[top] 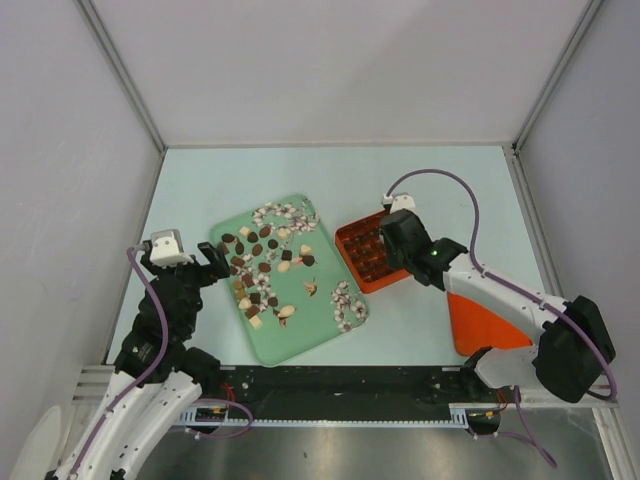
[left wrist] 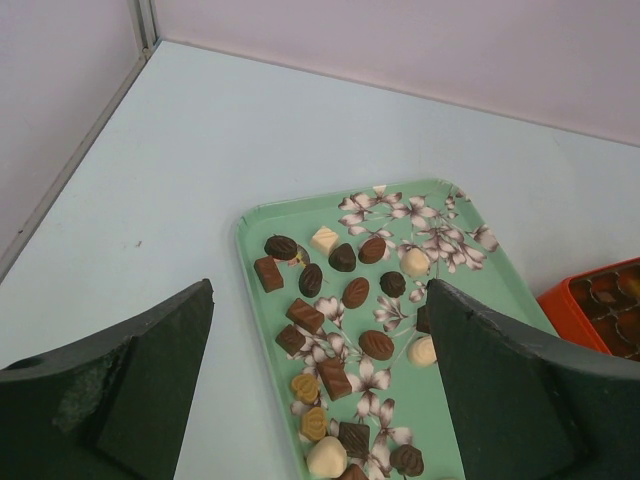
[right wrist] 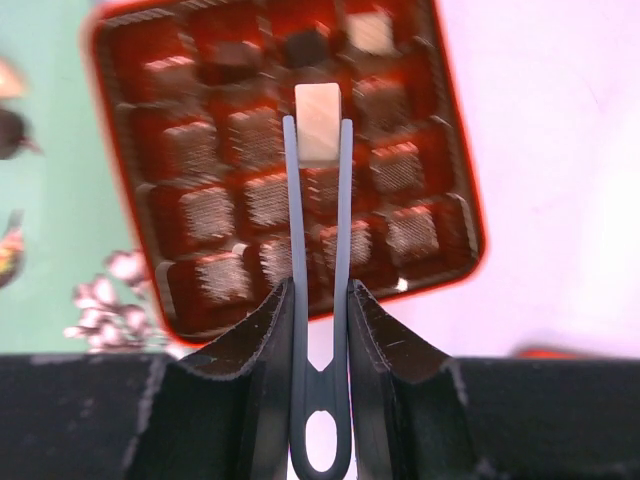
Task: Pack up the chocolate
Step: Pick up the fake chocolate from the plate, then place the fake chocolate in the packing box.
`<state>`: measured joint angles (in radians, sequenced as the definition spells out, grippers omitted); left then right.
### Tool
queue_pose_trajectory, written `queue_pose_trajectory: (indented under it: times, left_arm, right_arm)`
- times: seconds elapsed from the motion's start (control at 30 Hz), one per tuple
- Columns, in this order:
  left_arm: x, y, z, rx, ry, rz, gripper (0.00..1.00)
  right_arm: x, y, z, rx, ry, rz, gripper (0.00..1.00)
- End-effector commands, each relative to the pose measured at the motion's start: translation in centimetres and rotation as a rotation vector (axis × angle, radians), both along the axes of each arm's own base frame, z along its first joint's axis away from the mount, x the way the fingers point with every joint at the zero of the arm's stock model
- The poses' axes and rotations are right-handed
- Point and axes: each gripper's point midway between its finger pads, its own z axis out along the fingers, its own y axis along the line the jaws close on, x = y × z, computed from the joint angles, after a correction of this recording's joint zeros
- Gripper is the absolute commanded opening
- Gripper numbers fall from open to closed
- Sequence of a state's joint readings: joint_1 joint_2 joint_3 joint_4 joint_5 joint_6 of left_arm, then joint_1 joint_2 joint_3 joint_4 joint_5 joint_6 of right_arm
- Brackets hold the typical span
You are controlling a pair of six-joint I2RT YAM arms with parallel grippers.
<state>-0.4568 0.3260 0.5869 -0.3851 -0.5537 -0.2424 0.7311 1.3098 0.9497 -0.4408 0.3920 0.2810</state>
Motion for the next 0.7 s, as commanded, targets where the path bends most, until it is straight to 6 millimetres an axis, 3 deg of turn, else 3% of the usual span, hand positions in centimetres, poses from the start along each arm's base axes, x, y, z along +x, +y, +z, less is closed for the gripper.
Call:
queue_pose_trajectory:
  times: [0.0, 0.43, 0.67]
  left_arm:
    - [0.0, 0.1, 0.3, 0.01, -0.01, 0.0, 0.92]
    - [0.1, 0.1, 0.2, 0.013, -0.006, -0.002, 0.92]
    - [0.1, 0.1, 0.2, 0.013, -0.006, -0.002, 0.92]
  right_arm:
    - [0.1, -1.9, 0.0, 0.046, 0.015, -0.052, 0.1]
    - [-0.9, -2.6, -2.3, 0.049, 0.079, -0.069, 0.12]
    - [-1.3, -2.7, -3.0, 0.044, 0.099, -0.068, 0.19]
